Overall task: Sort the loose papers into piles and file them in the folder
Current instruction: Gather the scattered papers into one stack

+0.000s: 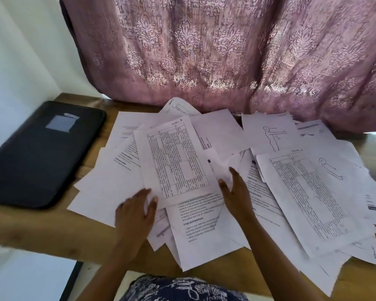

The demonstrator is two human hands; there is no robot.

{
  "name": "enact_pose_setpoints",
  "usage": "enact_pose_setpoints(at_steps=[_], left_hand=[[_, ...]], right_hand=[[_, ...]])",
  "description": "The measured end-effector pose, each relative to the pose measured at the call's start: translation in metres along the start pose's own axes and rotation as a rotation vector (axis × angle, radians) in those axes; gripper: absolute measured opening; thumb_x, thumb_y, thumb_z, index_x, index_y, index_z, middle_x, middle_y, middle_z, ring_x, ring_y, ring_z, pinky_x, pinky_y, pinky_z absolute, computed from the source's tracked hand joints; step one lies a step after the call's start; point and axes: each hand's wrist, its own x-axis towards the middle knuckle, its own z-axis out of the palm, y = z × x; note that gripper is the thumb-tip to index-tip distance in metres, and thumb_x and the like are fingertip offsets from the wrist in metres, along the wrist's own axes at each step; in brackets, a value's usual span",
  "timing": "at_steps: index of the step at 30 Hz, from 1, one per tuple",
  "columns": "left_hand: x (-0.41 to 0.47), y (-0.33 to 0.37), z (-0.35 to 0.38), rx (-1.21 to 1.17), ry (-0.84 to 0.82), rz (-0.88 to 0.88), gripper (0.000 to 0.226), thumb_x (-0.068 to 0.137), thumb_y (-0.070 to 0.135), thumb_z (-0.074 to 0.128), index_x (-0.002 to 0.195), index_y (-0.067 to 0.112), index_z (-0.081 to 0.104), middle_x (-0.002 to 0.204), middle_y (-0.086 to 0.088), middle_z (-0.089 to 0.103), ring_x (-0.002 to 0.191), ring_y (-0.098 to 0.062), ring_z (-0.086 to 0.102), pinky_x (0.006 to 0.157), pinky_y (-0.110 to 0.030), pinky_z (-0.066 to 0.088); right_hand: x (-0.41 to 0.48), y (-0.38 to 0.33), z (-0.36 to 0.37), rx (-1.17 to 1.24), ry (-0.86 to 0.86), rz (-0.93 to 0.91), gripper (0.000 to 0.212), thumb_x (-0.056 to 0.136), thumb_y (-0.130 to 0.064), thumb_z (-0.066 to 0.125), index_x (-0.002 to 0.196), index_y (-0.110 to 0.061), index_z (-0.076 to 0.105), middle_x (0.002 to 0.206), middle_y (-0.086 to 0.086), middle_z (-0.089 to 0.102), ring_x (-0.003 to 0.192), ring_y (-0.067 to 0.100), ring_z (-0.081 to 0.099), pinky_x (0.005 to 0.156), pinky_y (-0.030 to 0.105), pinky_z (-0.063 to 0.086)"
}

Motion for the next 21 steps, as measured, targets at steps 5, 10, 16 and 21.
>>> enact_pose_setpoints(at_steps=[5,10,16,21], left_hand=[[0.066,-0.025,-0.008,0.190,-0.092,0.014,0.075,0.092,0.067,0.019,0.150,0.021,0.031,0.159,-0.008,0.024,0.147,-0.028,0.019,0.118,-0.053,0.007],[0.059,-0.020,0.021,0.354,-0.272,0.211,0.094,0.083,0.075,-0.012,0.154,0.022,0.020,0.159,-0.014,0.017,0.147,-0.032,0.017,0.116,-0.055,0.009],[-0.027,-0.029,0.034,0.272,-0.198,0.376,0.066,0.096,0.064,0.016,0.148,0.027,0.034,0.154,-0.009,0.033,0.146,-0.024,0.019,0.116,-0.048,0.002],[-0.030,-0.025,0.026,0.160,-0.080,0.415,0.061,0.098,0.061,0.018,0.139,0.025,0.046,0.148,-0.003,0.044,0.141,-0.018,0.033,0.119,-0.045,0.003]], right_hand=[[0.041,-0.022,0.010,-0.205,-0.103,0.000,0.056,0.098,-0.029,0.048,0.147,-0.009,0.030,0.149,0.012,0.038,0.136,0.030,0.033,0.111,0.040,0.028],[0.045,-0.042,0.035,-0.106,-0.215,0.029,0.064,0.096,-0.033,0.052,0.149,-0.012,0.024,0.151,0.010,0.034,0.137,0.029,0.033,0.109,0.041,0.030],[-0.005,-0.017,0.003,0.242,-0.094,0.102,0.046,0.095,-0.026,0.056,0.139,-0.021,0.041,0.137,0.000,0.054,0.121,0.014,0.053,0.097,0.026,0.038],[-0.009,0.007,0.006,-0.189,-0.112,-0.032,0.065,0.096,-0.037,0.052,0.150,-0.013,0.025,0.154,0.006,0.031,0.142,0.024,0.028,0.114,0.036,0.022]])
